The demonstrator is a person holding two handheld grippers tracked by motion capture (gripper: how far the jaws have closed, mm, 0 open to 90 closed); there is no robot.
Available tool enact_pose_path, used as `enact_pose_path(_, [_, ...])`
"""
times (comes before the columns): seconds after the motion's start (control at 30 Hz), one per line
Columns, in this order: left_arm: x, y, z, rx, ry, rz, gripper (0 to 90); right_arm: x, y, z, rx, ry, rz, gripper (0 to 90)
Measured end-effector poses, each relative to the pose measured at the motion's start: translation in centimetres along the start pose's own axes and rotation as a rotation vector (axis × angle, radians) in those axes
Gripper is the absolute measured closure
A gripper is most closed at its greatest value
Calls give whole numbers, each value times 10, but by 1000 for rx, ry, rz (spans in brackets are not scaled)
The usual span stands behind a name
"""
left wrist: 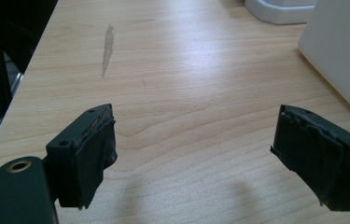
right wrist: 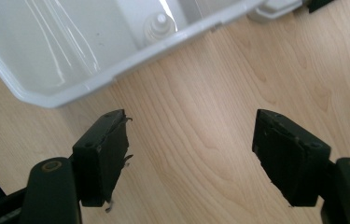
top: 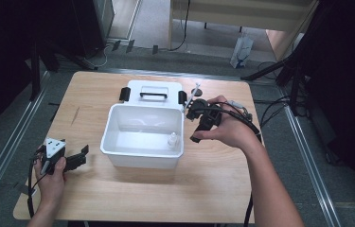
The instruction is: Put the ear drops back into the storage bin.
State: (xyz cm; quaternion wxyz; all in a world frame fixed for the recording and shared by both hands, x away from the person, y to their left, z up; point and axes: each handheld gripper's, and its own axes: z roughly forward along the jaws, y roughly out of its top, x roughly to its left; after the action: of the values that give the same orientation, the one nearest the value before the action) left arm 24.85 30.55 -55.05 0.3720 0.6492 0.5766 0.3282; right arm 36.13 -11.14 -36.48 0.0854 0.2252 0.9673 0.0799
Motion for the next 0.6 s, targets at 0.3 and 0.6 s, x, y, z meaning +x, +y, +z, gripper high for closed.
enact_pose_path(0.3, [0, 0, -1, 4, -2, 7, 139, -10, -39, 9, -31, 0, 105, 185])
enact_pose_path(0.6, [-1, 0, 0, 1, 1, 5, 141, -11, -78, 23, -59, -11, 169, 141])
